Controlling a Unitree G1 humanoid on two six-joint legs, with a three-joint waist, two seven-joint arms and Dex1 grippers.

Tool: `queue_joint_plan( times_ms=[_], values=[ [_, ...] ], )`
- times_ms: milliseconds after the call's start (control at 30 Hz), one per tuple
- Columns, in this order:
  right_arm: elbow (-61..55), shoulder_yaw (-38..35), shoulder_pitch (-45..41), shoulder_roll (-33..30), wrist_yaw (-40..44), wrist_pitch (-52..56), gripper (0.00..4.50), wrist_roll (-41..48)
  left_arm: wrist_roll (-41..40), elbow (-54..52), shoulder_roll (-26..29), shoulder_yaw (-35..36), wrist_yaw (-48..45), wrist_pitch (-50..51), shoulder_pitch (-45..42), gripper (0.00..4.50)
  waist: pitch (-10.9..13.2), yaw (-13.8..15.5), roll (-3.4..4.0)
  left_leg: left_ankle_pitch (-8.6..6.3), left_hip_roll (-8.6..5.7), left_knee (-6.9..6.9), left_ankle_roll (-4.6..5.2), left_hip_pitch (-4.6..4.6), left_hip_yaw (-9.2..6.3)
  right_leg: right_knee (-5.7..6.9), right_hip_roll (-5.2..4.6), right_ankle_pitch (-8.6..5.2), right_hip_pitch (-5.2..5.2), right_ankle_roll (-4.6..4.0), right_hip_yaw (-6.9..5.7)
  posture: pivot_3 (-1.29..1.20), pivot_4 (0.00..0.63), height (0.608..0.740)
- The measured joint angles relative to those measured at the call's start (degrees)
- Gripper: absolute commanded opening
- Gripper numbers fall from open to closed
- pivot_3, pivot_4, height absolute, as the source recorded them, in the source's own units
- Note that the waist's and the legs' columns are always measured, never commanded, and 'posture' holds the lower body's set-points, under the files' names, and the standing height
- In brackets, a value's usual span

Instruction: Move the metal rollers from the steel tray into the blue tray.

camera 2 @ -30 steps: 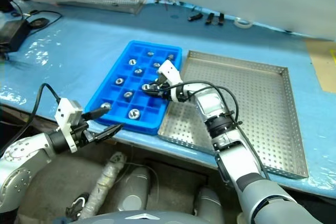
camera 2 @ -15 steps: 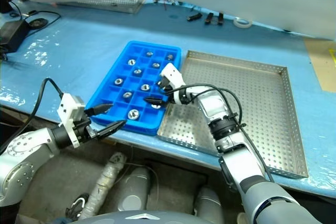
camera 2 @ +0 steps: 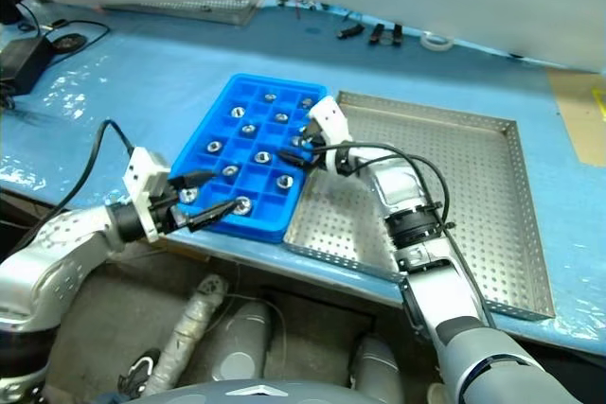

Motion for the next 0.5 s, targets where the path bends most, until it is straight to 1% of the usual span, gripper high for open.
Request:
queue_joint_plan(
  times_ms=[100,133,300,500],
  values=[
    [-7.0,-4.3,2.9,-1.9,-2.7,3.4,4.47,1.9,1.9,5.1,-2.6,-4.2,-1.7,-1.7,-6.1,4.5,0.0,-0.7,-0.01,0.06,-0.11,0.03,-0.08,-0.03,0.03,-0.03,-0.02,0.08,0.06,0.12,0.0,0.13,0.15,0.74],
    [-9.3,-5.2,4.1,-2.6,-3.1,4.5,4.47,2.5,2.3,6.5,-3.2,-5.5,-2.4,-2.3,-7.5,4.5,0.0,-1.3,-0.04,0.06,-0.12,0.07,-0.07,-0.02,0.04,-0.05,-0.01,0.18,0.07,0.3,0.0,0.11,0.15,0.74],
    [-23.7,-10.9,15.6,-7.7,-3.8,9.9,4.47,6.9,5.8,16.1,-7.2,-11.7,-7.3,-6.3,-16.6,4.5,0.0,-3.8,-0.04,0.06,-0.14,0.04,-0.07,0.02,0.05,-0.08,-0.01,0.21,0.11,0.34,-0.01,0.0,0.15,0.74],
    [-31.8,-18.7,28.1,-10.4,-7.1,12.8,4.47,10.0,10.3,29.0,-11.2,-16.6,-14.3,-12.0,-24.0,4.5,0.0,-7.4,-0.03,0.06,-0.15,0.05,-0.05,0.14,0.15,-0.08,-0.03,0.19,0.12,0.27,0.0,-0.08,0.15,0.74]
  ],
)
